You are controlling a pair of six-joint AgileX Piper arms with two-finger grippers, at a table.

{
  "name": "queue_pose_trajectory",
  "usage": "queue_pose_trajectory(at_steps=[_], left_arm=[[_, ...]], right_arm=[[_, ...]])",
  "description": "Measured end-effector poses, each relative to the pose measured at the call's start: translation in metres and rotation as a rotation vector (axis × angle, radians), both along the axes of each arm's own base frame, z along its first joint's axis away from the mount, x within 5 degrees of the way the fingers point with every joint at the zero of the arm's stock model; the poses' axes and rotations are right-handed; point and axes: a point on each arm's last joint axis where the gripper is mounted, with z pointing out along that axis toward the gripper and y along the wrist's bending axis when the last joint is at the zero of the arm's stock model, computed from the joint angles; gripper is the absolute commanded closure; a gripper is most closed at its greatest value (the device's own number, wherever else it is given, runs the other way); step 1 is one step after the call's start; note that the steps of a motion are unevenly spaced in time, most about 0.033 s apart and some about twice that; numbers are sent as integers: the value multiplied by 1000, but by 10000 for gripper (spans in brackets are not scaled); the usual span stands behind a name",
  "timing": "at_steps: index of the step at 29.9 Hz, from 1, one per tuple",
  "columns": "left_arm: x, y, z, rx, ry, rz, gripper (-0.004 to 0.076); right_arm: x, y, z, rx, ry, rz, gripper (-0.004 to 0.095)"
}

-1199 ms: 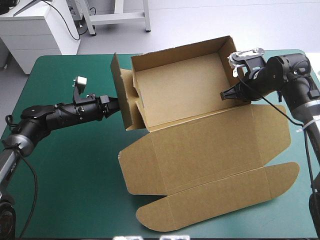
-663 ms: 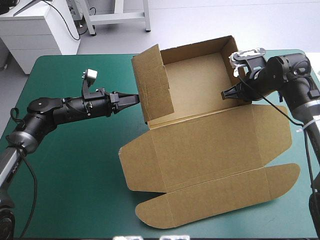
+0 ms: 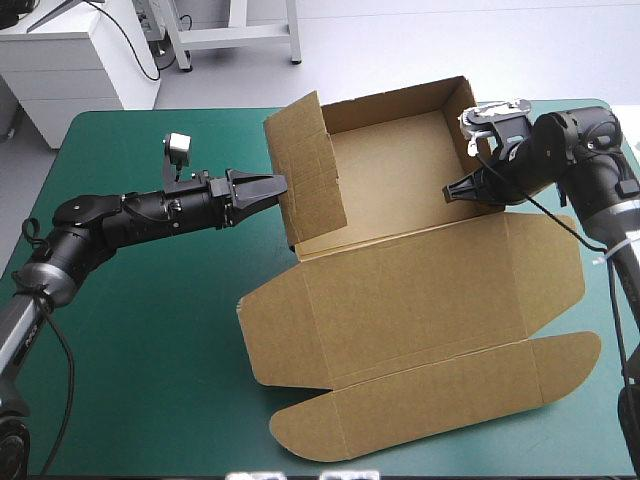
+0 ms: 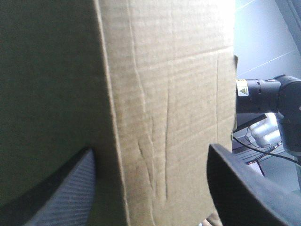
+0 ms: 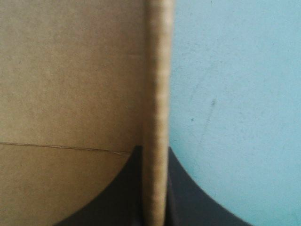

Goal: Fold the box

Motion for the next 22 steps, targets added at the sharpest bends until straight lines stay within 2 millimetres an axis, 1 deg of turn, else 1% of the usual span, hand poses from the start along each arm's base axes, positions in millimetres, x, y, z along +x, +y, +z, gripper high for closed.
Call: queue_pose_trajectory(at_steps=[5, 9, 12, 15, 18, 22], left_arm=[[1, 0, 2, -19, 0, 7, 268], [3, 0, 1, 3, -39, 30, 269], [6, -1, 1, 8, -1, 85, 269], [7, -10, 2, 94, 43, 118, 269], [3, -28, 11, 215, 48, 116, 269], [-1, -45, 23, 300, 65, 171, 269]], right_arm=[[0, 0, 0, 0, 0, 0, 908], [0, 0, 0, 1, 1, -1, 908], [0, 0, 0, 1, 1, -1, 907], [1, 0, 0, 2, -1, 0, 907], [1, 0, 0, 1, -10, 0, 907], [2, -1, 0, -12, -16, -1, 907]])
